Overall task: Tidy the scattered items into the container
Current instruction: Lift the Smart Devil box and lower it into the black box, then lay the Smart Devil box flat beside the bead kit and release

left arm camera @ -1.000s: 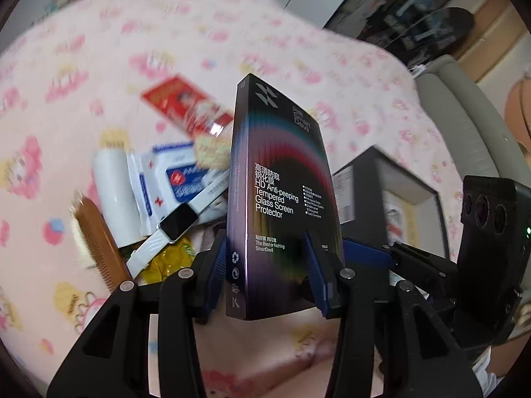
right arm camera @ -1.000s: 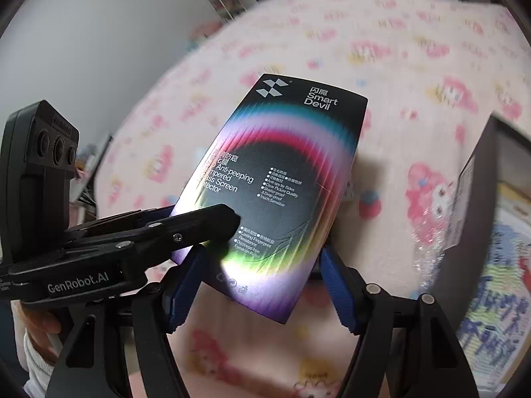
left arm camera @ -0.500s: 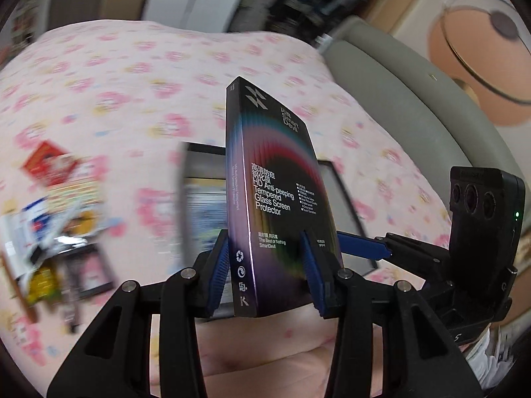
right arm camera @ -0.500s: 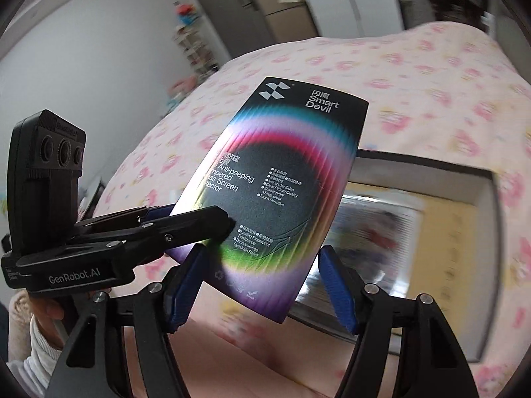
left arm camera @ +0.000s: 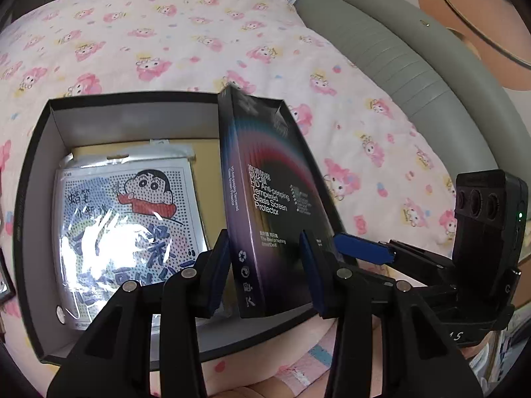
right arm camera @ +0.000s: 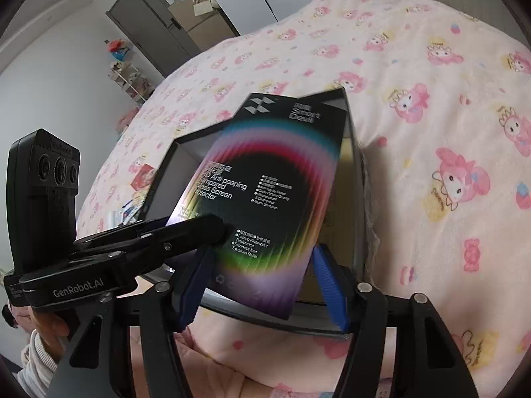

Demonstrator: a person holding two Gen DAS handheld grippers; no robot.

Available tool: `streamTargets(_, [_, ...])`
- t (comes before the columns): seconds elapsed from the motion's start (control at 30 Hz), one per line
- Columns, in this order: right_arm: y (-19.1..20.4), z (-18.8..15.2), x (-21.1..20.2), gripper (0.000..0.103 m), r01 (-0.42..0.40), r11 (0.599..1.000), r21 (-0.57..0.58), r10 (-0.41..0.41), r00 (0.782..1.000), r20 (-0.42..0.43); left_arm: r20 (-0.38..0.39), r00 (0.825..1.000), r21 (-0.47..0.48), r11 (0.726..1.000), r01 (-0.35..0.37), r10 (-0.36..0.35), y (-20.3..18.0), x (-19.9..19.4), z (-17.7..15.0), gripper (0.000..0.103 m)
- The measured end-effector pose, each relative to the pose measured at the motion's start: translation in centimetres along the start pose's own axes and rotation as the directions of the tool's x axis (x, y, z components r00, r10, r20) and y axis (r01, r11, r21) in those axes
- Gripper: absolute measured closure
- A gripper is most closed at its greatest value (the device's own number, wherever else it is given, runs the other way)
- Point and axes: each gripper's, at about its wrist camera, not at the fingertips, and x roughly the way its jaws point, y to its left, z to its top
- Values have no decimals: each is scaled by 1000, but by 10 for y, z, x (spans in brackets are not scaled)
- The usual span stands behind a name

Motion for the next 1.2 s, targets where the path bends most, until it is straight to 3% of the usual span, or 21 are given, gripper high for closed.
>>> streamTargets(0.1, [-1, -1, 3, 63, -44, 999, -11, 44, 999, -9, -20, 1000, 0, 1000, -4, 4, 0, 7, -6, 77])
streamTargets(0.2, [5, -4, 6, 66, -5, 998, -55, 4, 1000, -8, -40, 999, -7, 1000, -12, 11, 3, 17, -13, 84])
streamTargets(0.37, [-5, -5, 20, 66, 19, 1000, -25, -20, 999, -50, -56, 998, -14, 999, -39, 38, 6, 25, -18, 82])
streamTargets(0.7, [-21, -1, 11, 68, 46, 998, 51, -46, 999, -14, -69, 992, 12, 995, -104, 104, 18, 17, -20, 79])
streamTargets(0.93, [-15, -1, 17, 68, 77, 997, 27, -76, 997, -24, -84, 985, 34, 988, -149, 152, 26, 23, -10, 79])
streamTargets(1.2, [-9, 5, 31, 68, 89, 996, 13, -89, 995, -39, -141, 978, 24, 989, -149, 150, 33, 40, -14, 79])
